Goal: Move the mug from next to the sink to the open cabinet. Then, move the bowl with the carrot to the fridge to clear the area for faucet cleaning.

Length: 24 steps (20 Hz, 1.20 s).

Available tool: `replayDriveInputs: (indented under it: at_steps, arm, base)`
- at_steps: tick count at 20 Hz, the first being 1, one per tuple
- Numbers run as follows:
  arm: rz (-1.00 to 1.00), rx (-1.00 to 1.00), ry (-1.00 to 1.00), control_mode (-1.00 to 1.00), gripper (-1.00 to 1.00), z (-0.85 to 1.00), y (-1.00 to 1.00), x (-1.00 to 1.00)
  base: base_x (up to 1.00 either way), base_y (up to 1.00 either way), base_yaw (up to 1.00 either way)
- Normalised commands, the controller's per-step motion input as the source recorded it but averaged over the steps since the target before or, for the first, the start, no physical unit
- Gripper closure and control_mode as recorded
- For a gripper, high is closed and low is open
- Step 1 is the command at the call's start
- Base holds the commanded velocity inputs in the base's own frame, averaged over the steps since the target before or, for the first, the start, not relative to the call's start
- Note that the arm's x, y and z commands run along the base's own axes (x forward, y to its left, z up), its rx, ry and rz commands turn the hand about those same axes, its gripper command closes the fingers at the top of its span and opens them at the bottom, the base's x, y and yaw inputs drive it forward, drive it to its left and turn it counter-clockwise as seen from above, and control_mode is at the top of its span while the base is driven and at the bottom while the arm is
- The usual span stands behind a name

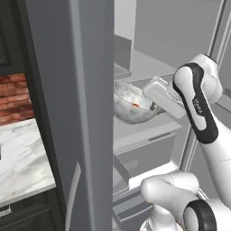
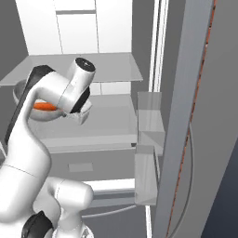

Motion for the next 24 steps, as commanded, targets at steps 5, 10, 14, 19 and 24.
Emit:
replayDriveInputs:
  at_steps: [5, 10, 14, 19, 24]
  arm:
    - [-0.08, 0.1, -0.04, -1.0, 1.0, 1.0, -0.27, -0.42]
    - [-0.35, -0.13, -0.13, -1.0, 1.0, 0.59, 0.08, 0.58]
    - [-0.46, -0.25, 0.0, -1.0, 1.0, 0.45, 0.3, 1.0]
    - [-0.31, -0.16, -0.04, -1.0, 1.0, 0.3, 0.17, 0.51]
    - [0.0, 0.0, 0.04, -1.0, 1.0, -0.07, 0.02, 0.54]
  base:
    - [0.0, 0.0, 0.0]
    - [0.0, 0.0, 0.0]
    - [0.0, 0.0, 0.0]
    - [0.0, 0.0, 0.0]
    - [0.0, 0.0, 0.0]
